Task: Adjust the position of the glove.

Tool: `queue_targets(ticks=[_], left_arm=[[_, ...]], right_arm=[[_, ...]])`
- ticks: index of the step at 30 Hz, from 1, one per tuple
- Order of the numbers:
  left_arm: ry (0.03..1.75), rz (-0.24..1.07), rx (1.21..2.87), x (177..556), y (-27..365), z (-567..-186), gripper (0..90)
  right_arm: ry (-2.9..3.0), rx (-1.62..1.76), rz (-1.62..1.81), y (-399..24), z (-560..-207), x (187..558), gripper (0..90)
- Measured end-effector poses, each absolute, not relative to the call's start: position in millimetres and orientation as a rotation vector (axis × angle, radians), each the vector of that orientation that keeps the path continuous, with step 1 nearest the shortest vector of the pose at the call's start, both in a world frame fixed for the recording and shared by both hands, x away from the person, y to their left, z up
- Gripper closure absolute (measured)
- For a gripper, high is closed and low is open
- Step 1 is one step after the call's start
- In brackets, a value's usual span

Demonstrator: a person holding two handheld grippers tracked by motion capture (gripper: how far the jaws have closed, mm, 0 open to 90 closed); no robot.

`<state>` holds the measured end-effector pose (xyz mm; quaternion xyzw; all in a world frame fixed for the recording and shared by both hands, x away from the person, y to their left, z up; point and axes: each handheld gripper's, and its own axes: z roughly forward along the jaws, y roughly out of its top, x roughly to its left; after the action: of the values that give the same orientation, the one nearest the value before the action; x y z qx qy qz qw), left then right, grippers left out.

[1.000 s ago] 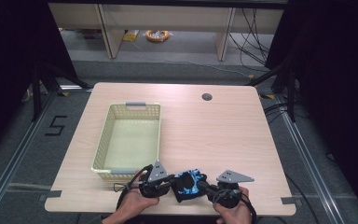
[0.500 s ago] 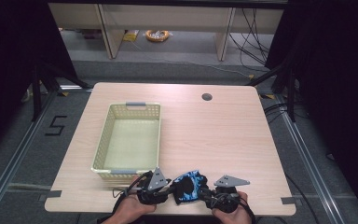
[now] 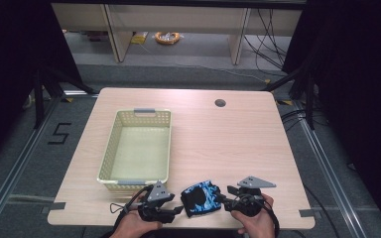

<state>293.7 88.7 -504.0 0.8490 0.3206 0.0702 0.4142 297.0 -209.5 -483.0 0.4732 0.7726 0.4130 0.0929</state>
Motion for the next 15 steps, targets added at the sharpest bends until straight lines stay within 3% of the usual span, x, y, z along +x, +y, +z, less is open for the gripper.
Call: queue_targets(ticks=[11,15], left_arm=[[0.909,0.1,2.082,293.3,89.8,-506.2,43.1],[0.897,0.063,2.084,293.1,91.8,-505.3,43.0]], right_arm=[[2.435,1.438,1.09,-190.8,-497.7,326.7,43.6],[2.469,1.423,1.033,-187.2,-502.8,328.9,45.6]])
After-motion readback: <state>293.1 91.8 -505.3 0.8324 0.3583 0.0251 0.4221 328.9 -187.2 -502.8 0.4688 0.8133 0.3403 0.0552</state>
